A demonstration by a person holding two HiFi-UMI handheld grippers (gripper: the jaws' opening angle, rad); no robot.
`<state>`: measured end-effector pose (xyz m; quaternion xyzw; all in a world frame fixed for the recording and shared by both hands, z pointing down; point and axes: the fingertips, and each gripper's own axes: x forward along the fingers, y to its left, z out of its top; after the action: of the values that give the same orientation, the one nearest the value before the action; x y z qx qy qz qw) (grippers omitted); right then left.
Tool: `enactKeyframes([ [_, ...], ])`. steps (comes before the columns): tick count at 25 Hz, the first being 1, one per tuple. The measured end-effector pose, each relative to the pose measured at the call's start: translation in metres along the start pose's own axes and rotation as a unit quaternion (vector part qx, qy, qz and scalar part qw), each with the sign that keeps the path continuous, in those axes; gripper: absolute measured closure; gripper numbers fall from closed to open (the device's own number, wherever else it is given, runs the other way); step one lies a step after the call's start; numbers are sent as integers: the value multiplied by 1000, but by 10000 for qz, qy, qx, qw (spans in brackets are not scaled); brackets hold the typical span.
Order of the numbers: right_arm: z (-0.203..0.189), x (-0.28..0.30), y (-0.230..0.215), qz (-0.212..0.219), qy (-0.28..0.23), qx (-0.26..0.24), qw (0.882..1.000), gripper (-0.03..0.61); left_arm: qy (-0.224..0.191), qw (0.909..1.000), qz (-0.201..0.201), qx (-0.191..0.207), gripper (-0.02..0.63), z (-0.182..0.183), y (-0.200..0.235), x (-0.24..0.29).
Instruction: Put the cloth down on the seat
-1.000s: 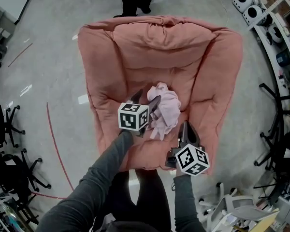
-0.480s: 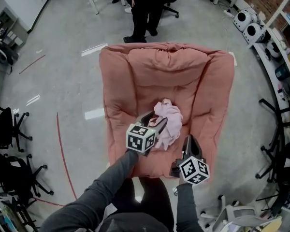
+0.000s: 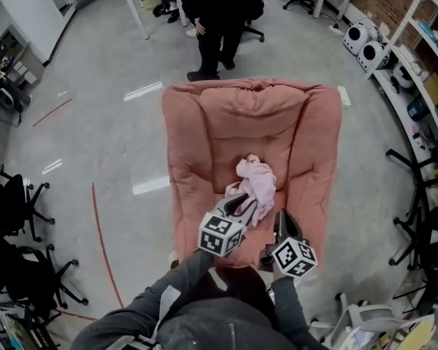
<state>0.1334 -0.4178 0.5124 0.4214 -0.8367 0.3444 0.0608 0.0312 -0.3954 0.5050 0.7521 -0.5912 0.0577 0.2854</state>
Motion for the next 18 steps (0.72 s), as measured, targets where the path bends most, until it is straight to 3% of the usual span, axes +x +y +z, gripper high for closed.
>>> enactKeyframes([
  [10, -2, -31, 27, 460, 341, -232, 9981, 568, -260, 9996, 43, 63, 589, 8, -35, -44],
  [18, 32, -35, 54, 760, 42, -845, 9935, 569, -364, 9990, 53, 234, 605, 2, -54, -68],
])
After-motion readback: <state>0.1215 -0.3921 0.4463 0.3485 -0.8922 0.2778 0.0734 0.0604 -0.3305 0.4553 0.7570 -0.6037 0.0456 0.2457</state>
